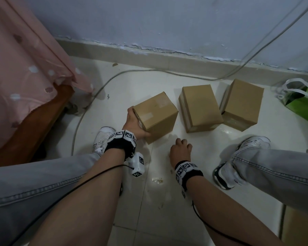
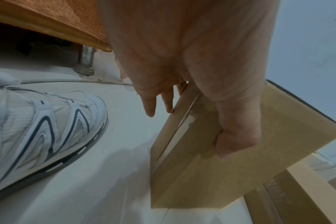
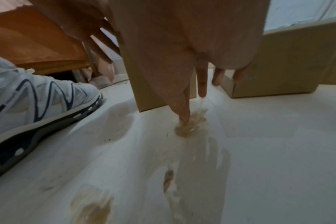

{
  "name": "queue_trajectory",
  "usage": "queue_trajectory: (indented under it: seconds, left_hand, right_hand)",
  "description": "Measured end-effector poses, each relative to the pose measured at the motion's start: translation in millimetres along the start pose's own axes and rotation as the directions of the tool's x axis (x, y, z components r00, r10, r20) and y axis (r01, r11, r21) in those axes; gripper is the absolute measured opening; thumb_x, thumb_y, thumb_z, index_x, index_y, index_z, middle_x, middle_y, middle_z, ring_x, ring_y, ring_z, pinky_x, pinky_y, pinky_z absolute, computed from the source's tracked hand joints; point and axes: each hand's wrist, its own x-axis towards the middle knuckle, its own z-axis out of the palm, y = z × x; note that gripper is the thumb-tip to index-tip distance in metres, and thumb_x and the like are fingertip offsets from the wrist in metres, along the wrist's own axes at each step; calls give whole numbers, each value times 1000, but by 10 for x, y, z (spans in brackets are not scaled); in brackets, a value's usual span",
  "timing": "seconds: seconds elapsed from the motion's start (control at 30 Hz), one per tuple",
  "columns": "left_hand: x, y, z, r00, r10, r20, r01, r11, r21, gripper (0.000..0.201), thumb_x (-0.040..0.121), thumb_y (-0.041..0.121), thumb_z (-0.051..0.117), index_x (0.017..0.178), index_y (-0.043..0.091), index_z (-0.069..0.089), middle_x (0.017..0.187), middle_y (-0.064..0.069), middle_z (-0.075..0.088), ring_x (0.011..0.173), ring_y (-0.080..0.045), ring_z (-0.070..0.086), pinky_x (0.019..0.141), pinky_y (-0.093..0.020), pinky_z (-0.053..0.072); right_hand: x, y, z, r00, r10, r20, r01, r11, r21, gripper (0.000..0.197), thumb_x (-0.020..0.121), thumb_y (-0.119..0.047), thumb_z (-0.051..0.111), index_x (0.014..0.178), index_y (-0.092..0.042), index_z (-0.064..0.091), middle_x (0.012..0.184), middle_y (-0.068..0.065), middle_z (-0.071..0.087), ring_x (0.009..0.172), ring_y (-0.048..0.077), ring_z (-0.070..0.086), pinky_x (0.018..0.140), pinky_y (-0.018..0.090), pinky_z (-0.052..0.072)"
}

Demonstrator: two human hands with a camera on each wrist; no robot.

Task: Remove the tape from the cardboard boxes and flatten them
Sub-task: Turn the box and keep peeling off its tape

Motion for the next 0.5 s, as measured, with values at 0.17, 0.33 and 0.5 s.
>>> queue_trajectory:
  seconds: [0.17,0.33,0.5]
  left_hand:
    - [-2,-6,-4,1000,-2,14,2,1000,8,121,48,19,92,140,19,12,136,-6,38,124,-26,48,107,-47,43]
    - [-19,-9,-9,1000,10,12,-10,1000,-2,124,47,18,93,141,16,12,137,-7,37,126,-26,45,108,-45,41]
    - [-25,2,-17,1000,7,12,-7,1000,0,122,52,16,94,141,16,12,136,-6,37,126,-25,44,107,-44,41]
  right_hand:
    - [141,144,-215,990,21,138,-63,950,305,20,90,-6,58,106,-1,70,113,17,66,106,30,63,89,30,50]
    - [162,209,-290,987,80,142,-141,856,497,28,87,-2,54,101,-14,75,115,12,68,103,27,65,91,28,53]
    - [164,185,-289,982,76,171,-166,776,609,28,92,-4,51,96,-11,79,107,10,73,102,26,67,97,29,51]
